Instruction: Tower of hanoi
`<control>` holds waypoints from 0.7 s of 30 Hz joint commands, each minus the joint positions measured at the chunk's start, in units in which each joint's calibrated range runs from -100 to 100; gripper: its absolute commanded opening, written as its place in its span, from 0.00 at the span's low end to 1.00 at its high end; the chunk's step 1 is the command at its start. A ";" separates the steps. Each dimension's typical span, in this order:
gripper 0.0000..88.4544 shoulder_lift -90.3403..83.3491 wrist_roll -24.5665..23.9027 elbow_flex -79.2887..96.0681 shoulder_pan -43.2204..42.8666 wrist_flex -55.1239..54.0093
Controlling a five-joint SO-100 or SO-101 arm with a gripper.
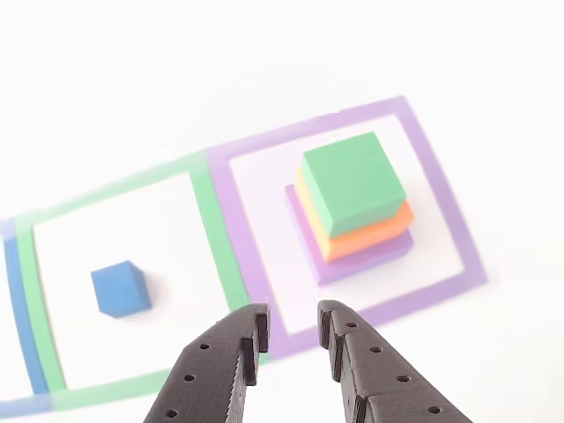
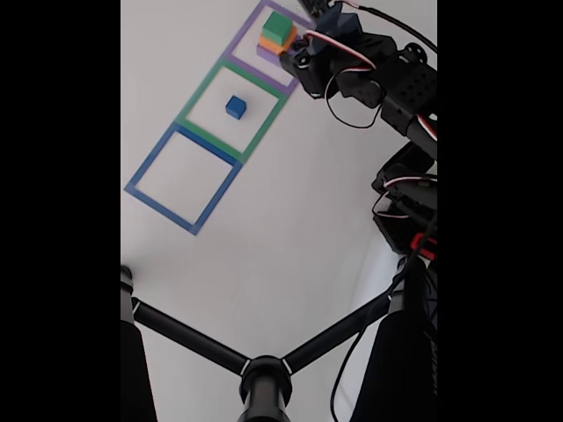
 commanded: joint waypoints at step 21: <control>0.15 2.33 0.59 -43.67 9.35 42.40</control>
